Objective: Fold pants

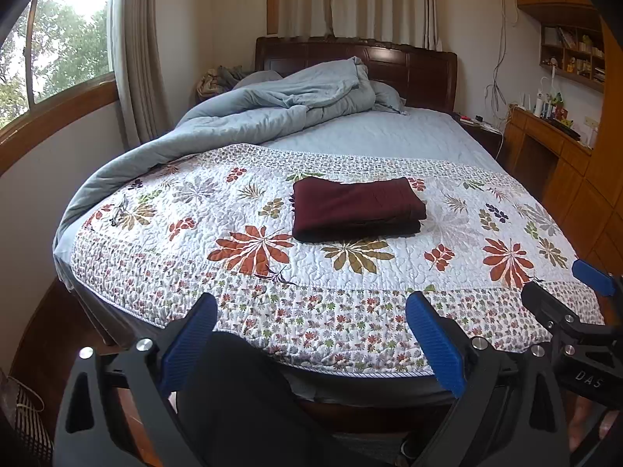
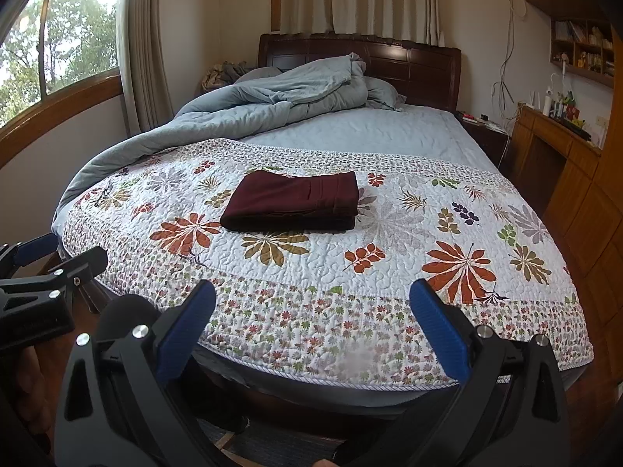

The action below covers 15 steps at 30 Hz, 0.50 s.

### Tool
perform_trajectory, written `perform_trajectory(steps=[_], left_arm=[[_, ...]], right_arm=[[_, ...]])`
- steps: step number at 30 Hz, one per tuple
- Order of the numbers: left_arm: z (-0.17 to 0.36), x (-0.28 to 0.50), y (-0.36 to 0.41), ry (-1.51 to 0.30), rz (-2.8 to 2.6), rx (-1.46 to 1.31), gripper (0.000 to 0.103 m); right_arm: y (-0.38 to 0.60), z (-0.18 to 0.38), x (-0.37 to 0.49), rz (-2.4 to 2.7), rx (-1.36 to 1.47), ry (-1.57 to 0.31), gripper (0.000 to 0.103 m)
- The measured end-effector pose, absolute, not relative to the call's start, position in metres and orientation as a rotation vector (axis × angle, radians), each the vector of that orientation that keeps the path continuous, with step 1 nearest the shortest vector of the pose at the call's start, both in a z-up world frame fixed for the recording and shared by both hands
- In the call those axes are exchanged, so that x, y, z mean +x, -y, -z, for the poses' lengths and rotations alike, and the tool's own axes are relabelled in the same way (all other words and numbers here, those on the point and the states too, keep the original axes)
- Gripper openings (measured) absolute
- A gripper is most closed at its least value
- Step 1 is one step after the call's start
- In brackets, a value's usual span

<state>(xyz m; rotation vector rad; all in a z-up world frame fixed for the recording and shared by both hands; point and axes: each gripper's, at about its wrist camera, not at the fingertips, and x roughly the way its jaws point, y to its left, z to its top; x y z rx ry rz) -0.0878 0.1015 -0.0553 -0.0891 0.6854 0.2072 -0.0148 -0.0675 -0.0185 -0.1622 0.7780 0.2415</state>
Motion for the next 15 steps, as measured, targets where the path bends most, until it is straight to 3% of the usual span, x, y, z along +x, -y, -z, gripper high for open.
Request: perform_trajectory(steps=[15], left_arm=[[0.0567, -0.0846, -0.1003, -0.711, -0.193, -0.094, 0.098]], right_arm=[[0.0679, 0.0181, -0.0168, -0.239, -0.157, -0.782, 0.099]])
